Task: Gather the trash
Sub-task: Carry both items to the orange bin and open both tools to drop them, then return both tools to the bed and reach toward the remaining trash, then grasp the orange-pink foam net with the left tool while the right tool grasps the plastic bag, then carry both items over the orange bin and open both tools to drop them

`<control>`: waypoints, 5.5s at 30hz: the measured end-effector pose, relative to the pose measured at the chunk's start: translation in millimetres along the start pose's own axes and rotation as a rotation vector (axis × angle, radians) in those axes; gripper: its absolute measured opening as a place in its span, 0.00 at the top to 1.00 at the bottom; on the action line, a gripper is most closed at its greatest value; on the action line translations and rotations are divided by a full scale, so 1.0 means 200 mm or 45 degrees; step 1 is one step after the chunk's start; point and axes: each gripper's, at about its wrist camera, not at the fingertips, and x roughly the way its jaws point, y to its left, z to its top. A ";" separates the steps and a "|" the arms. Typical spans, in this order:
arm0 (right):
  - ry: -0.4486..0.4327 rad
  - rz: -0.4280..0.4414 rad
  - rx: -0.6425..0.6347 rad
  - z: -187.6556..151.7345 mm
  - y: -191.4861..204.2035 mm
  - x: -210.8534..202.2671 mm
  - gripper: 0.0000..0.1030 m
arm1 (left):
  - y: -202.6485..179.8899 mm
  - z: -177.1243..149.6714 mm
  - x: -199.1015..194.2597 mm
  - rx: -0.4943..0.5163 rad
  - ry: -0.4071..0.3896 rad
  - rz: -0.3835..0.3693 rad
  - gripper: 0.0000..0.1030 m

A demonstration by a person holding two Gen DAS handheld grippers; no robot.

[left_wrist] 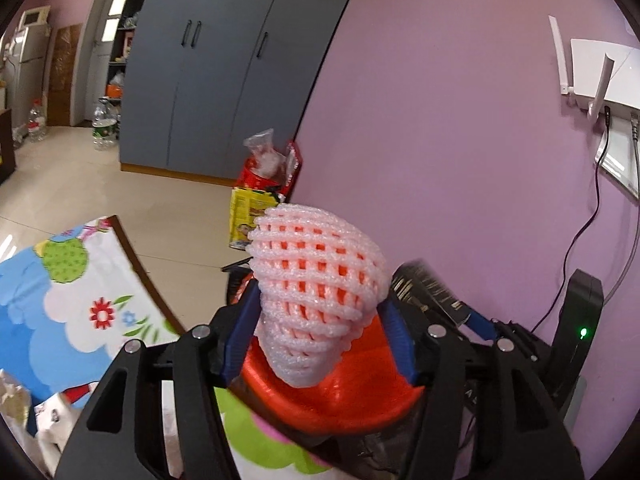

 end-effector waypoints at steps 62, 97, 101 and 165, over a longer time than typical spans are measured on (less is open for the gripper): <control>-0.016 0.498 -0.223 -0.26 0.79 -0.36 0.19 | 0.54 -0.74 -1.29 -0.344 -0.209 0.609 0.28; 0.187 0.484 -0.394 -0.34 1.19 -0.05 0.18 | 0.61 -1.02 -1.02 -0.433 0.062 0.503 0.63; 0.232 0.464 -0.415 -0.38 1.22 0.00 0.24 | 0.58 -0.98 -1.07 -0.409 0.022 0.504 0.65; -0.049 0.045 -0.032 0.04 0.06 -0.08 0.68 | 0.00 0.00 -0.04 -0.053 0.005 -0.031 0.40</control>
